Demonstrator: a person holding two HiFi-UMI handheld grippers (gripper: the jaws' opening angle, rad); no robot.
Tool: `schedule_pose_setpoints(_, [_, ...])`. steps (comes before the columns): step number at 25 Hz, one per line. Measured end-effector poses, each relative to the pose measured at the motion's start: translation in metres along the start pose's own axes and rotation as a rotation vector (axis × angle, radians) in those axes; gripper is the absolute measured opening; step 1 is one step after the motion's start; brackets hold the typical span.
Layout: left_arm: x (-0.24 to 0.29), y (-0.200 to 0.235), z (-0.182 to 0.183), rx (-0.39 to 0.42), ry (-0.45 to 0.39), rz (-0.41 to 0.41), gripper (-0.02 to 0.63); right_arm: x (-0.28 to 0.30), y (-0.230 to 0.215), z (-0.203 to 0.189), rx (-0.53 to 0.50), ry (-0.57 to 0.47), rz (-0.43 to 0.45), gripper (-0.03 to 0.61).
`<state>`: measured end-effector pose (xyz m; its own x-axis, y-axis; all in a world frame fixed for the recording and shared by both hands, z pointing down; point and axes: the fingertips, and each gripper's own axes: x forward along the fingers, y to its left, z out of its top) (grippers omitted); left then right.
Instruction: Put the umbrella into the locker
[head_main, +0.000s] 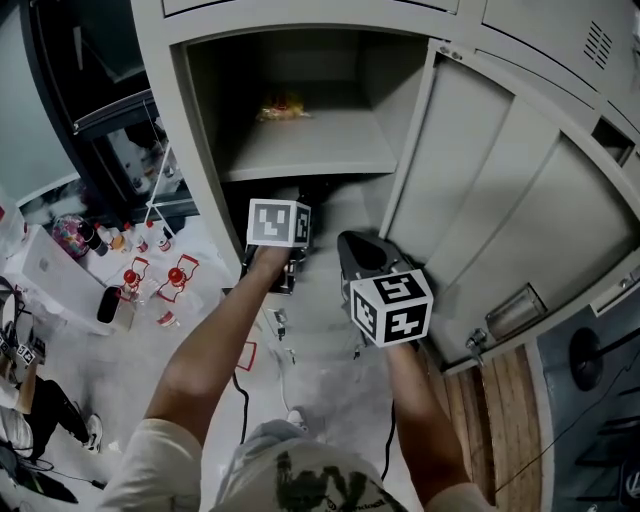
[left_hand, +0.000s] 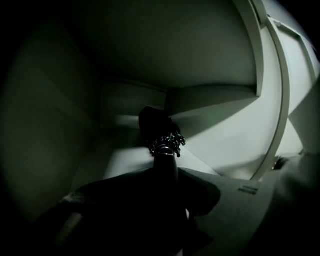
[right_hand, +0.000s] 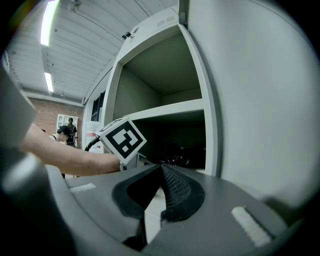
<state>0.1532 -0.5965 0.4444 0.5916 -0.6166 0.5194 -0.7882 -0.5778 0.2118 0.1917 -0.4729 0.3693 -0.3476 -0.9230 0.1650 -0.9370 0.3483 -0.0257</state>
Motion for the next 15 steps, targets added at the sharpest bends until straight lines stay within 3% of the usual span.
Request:
schedule_pose_setpoints(4, [0.001, 0.002, 0.0, -0.004, -0.03, -0.012, 0.149, -0.002, 0.002, 0.002, 0.006, -0.007, 0.007, -0.002])
schedule_pose_setpoints(10, [-0.022, 0.002, 0.01, 0.007, -0.077, 0.044, 0.154, -0.005, 0.003, 0.004, 0.007, -0.01, 0.012, -0.002])
schedule_pose_setpoints(13, [-0.029, 0.001, 0.011, 0.0, -0.09, 0.041, 0.227, -0.008, 0.004, 0.005, 0.008, -0.009, 0.016, -0.002])
schedule_pose_setpoints(15, [-0.035, 0.003, 0.009, 0.006, -0.093, 0.06, 0.229, -0.011, 0.006, 0.005, 0.011, -0.007, 0.021, -0.002])
